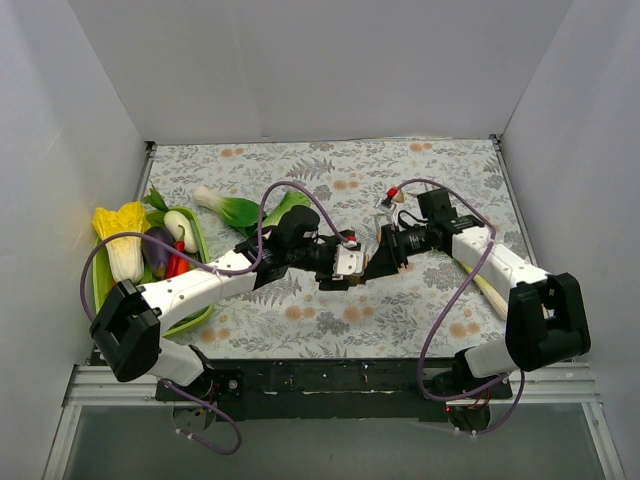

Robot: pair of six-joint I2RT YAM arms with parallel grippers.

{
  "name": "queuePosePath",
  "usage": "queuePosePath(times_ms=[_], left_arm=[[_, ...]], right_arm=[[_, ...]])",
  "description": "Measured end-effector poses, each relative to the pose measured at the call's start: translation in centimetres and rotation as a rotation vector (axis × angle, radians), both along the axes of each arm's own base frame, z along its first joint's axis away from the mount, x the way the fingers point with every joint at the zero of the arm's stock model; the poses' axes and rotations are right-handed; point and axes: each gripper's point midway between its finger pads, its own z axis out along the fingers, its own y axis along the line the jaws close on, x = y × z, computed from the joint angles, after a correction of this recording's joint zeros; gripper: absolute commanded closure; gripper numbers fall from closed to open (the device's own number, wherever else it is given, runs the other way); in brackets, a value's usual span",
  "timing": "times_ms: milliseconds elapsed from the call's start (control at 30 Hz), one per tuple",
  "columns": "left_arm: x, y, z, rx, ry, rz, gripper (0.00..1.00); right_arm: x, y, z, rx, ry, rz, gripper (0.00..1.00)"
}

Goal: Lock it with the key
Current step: Pick up the lock from the center of the board.

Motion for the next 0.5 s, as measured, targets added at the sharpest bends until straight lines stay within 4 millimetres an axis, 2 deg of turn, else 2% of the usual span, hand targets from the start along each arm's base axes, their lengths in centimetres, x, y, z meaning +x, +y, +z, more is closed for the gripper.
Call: queuePosePath(times_ms=[333,433,500], left_arm=[[-0.5,-0.3,-0.1,0.004,-0.005,-0.011,1.0],[-0.6,-0.3,-0.2,0.009,-0.005,-0.012,1.0],[-0.7,-0.3,-0.3,0.015,-0.003,-0.011,1.0]], right_arm=[[-1.0,1.5,0.2,0.019,0.016,0.025,0.37],[-1.2,1.8,0.0,0.018,0.039,0.02,0.46],[-1.1,1.9,-0.1,0.019,0.053,0.013,0.57]])
